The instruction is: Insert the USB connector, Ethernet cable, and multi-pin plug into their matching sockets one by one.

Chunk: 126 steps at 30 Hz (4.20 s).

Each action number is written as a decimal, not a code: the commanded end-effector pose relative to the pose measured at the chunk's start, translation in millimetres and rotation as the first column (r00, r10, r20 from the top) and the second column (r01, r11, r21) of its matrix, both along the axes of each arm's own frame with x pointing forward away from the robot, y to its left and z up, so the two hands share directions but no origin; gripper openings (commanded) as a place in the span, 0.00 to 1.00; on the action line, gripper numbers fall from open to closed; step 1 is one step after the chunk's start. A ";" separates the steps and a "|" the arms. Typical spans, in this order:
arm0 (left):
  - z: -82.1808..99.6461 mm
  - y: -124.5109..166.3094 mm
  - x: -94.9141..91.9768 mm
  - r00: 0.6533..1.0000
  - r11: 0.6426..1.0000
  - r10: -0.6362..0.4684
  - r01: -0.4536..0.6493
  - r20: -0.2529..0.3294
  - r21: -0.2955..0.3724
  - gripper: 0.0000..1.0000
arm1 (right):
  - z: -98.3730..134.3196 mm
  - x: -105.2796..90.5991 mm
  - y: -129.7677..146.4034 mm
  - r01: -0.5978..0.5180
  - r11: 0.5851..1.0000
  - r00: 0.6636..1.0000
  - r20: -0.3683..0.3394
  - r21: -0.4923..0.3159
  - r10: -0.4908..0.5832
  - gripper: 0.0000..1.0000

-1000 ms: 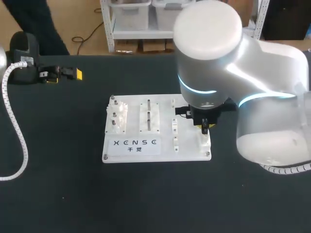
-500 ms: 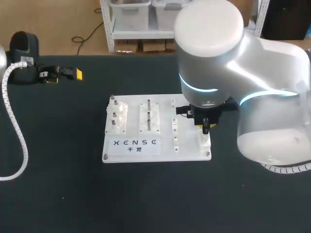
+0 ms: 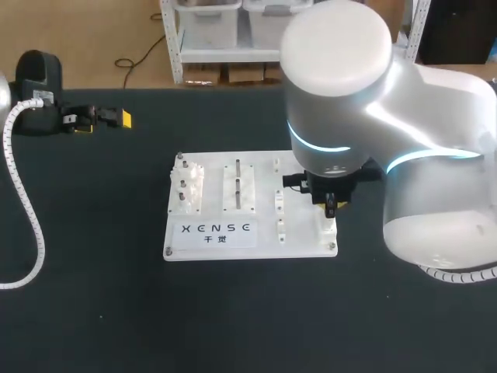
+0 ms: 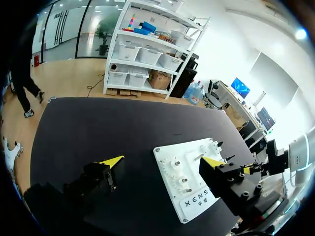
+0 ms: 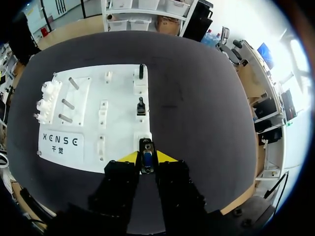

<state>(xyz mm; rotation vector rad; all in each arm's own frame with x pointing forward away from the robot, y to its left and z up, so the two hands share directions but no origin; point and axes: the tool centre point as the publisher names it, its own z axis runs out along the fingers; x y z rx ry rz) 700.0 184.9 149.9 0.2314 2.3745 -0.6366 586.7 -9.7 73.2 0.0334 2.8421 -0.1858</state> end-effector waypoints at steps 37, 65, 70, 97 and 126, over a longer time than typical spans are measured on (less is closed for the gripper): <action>0.0 0.0 0.0 1.000 1.000 0.000 0.000 0.000 0.000 1.00 | -2.9 3.3 2.2 -0.004 1.000 1.000 0.002 0.000 0.004 0.00; 0.0 0.0 0.0 1.000 1.000 0.000 0.000 0.000 0.000 1.00 | -1.5 -1.6 0.8 -0.007 1.000 1.000 -0.006 -0.002 0.007 0.00; 0.0 0.0 0.0 1.000 1.000 0.000 0.000 0.000 0.000 1.00 | 0.8 -1.2 -0.2 -0.007 1.000 1.000 0.003 -0.004 0.007 0.00; 0.0 0.0 0.0 1.000 1.000 0.000 0.000 0.000 0.000 1.00 | -3.3 0.3 0.8 -0.004 1.000 1.000 0.003 -0.004 0.004 0.00; 0.0 0.0 0.0 1.000 1.000 0.000 0.000 0.000 0.000 1.00 | -17.4 -0.6 0.6 0.004 1.000 1.000 -0.018 -0.005 -0.004 0.00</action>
